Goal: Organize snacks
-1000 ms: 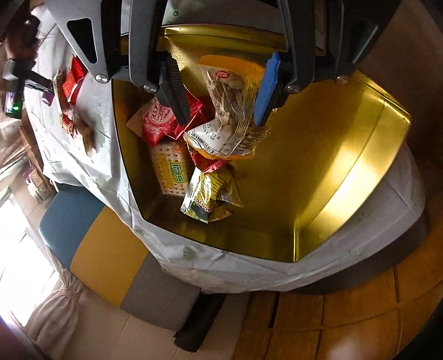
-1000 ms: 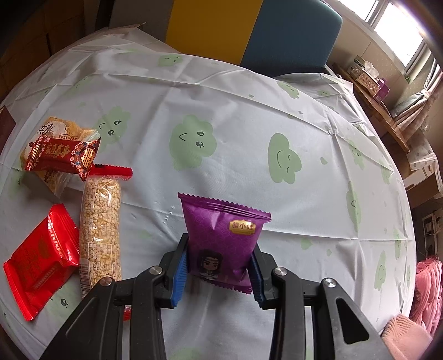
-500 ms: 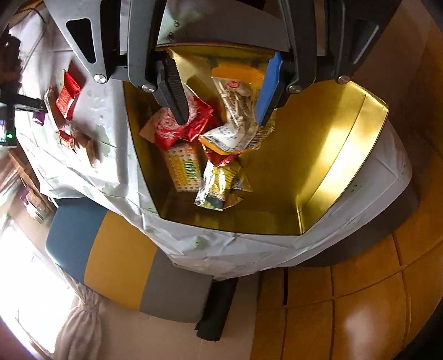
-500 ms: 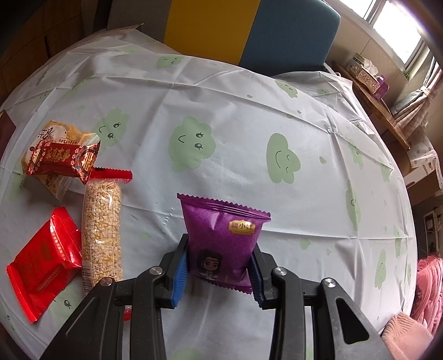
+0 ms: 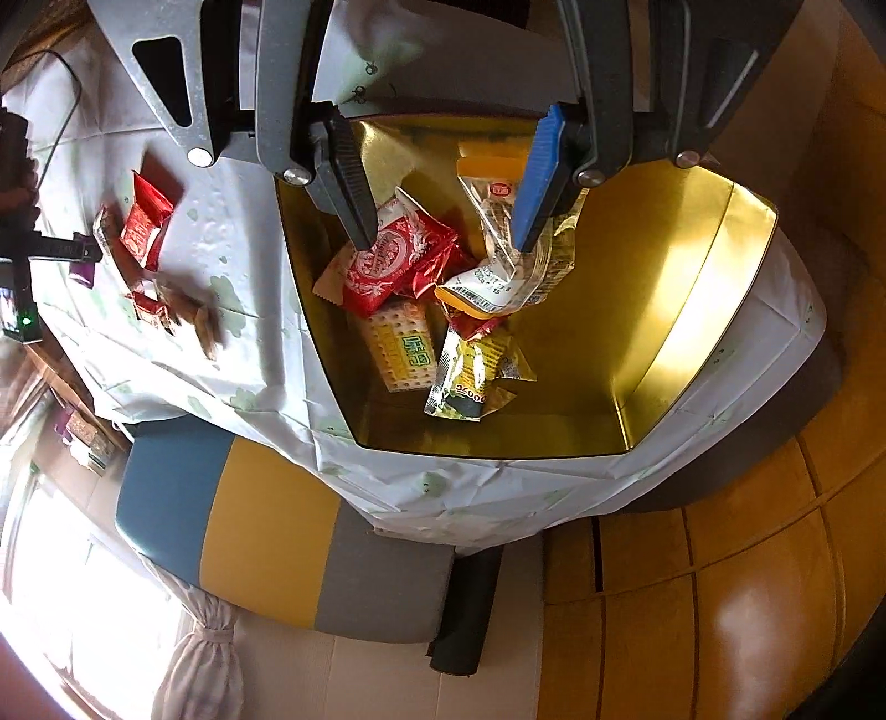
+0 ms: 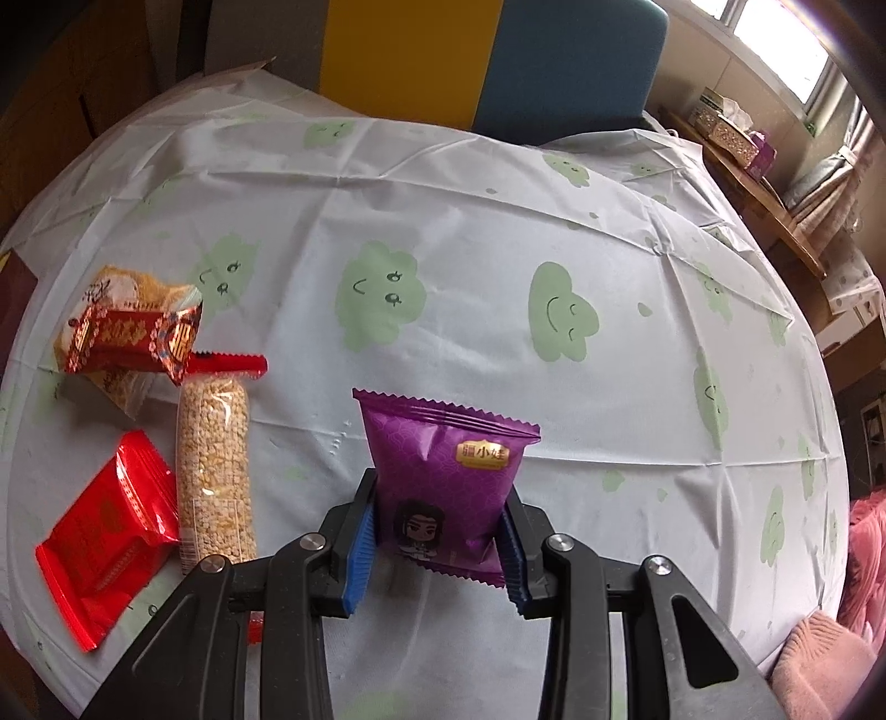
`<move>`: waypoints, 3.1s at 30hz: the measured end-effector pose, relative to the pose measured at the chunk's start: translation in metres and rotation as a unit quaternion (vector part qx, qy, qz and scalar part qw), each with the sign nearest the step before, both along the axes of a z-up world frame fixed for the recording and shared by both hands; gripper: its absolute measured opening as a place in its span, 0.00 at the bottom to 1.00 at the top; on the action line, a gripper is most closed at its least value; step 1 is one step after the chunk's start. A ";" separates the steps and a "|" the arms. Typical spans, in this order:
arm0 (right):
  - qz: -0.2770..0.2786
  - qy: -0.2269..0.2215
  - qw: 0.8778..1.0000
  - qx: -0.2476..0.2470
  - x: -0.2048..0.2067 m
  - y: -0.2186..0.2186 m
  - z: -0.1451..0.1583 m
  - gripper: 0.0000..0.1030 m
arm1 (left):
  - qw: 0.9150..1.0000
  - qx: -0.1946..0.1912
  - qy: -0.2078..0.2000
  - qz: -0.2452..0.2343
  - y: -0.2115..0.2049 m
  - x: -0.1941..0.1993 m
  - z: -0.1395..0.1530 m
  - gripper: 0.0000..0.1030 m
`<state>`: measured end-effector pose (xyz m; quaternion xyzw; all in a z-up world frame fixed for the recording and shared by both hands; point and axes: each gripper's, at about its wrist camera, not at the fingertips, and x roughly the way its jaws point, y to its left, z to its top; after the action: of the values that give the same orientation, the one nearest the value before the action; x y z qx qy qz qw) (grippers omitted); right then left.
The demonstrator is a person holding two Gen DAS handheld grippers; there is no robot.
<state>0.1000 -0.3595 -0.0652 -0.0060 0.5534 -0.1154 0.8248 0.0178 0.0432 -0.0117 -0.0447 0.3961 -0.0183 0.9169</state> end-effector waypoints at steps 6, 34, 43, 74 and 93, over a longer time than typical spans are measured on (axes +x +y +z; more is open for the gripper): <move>-0.019 0.001 0.999 0.026 0.000 -0.008 0.001 0.37 | 1.000 -0.007 0.004 0.002 0.004 -0.001 -0.003 0.50; 0.338 -0.080 0.922 0.170 -0.026 0.306 0.063 0.41 | 0.997 -0.035 -0.007 0.066 0.056 -0.002 -0.005 0.49; 0.343 -0.036 0.923 0.169 -0.022 0.325 0.027 0.42 | 0.997 -0.034 -0.001 0.069 0.060 -0.003 -0.010 0.49; 0.086 -0.120 0.988 0.041 -0.039 0.029 0.076 0.43 | 0.996 0.037 -0.025 -0.074 -0.044 -0.013 0.014 0.50; -0.111 -0.117 0.982 0.102 -0.047 -0.078 0.057 0.43 | 0.955 0.075 0.027 -0.286 -0.188 -0.015 -0.016 0.54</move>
<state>0.0534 -0.4370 -0.0084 0.1531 0.4595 -0.1494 0.8620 0.0033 -0.1450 -0.0280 0.1391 0.4171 -0.2492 0.8629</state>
